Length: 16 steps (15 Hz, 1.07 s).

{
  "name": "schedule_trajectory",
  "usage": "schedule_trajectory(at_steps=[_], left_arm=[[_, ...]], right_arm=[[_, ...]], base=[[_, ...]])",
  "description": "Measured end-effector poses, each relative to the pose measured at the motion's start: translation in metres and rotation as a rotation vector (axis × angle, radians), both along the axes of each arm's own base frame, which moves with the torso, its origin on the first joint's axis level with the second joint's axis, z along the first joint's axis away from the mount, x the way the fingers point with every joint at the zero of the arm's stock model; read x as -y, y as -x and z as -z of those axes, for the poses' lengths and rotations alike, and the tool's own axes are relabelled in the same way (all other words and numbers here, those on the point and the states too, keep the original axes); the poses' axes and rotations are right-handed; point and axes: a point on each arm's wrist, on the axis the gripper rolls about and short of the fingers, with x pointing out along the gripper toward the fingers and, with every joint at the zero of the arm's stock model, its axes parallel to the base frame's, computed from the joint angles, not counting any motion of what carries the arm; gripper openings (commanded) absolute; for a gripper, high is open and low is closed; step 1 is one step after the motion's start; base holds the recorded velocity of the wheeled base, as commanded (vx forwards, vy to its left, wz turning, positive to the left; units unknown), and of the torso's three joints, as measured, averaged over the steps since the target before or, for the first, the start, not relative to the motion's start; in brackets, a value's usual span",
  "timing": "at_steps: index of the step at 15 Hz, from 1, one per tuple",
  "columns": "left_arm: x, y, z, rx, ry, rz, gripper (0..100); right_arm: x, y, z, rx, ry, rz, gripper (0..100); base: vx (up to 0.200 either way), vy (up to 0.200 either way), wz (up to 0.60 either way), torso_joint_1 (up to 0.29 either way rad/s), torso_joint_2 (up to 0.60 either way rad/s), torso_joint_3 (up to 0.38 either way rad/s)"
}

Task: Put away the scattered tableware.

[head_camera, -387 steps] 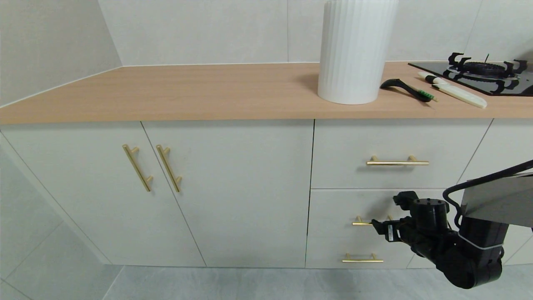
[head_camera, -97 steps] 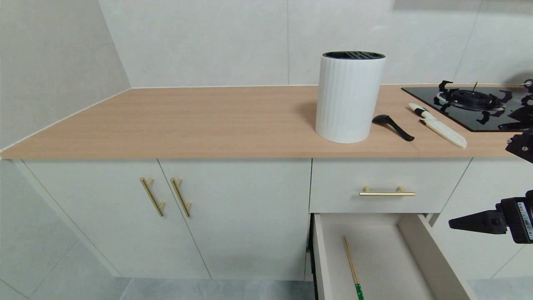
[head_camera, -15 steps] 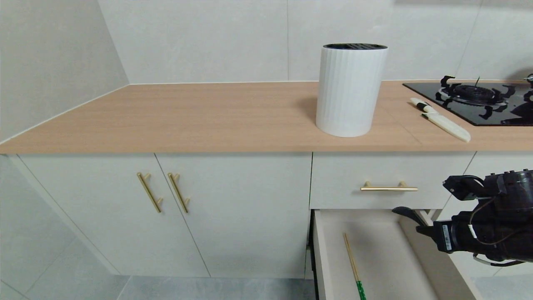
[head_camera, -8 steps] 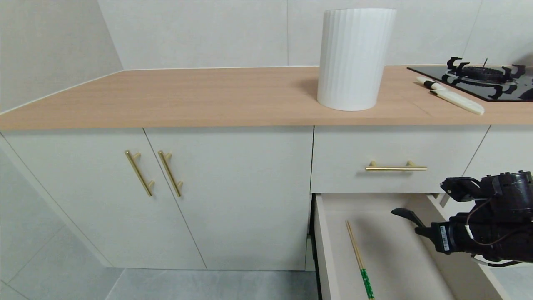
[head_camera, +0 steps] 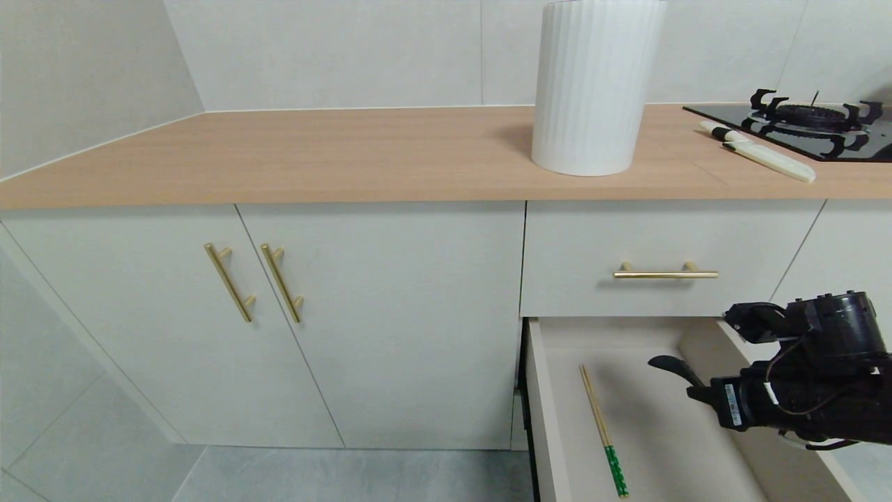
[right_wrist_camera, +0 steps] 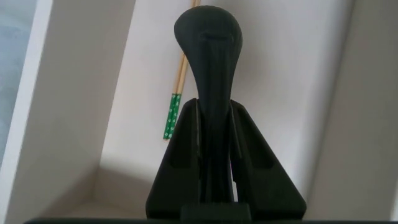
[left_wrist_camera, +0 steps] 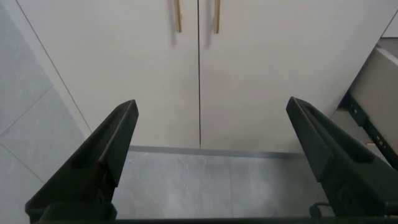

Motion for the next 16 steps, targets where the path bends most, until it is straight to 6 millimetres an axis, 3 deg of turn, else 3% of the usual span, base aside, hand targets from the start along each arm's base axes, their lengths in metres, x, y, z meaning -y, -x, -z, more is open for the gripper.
schedule_trajectory(at_steps=[4, 10, 16], left_arm=[[0.0, 0.0, 0.0, 0.0, 0.0, 0.0, 100], [0.0, 0.0, 0.0, 0.0, 0.0, 0.0, 100], [0.0, 0.0, 0.0, 0.0, 0.0, 0.0, 100]], right_arm=[[-0.016, -0.012, 0.022, -0.029, 0.075, 0.02, 0], [-0.03, -0.041, 0.085, -0.017, 0.092, 0.069, 0], [-0.03, -0.048, 0.137, -0.007, 0.146, 0.122, 0]], base=[[0.0, 0.0, 0.0, 0.0, 0.0, 0.0], [0.0, 0.0, 0.0, 0.0, 0.0, 0.0], [0.0, 0.0, 0.0, 0.0, 0.0, 0.0]])
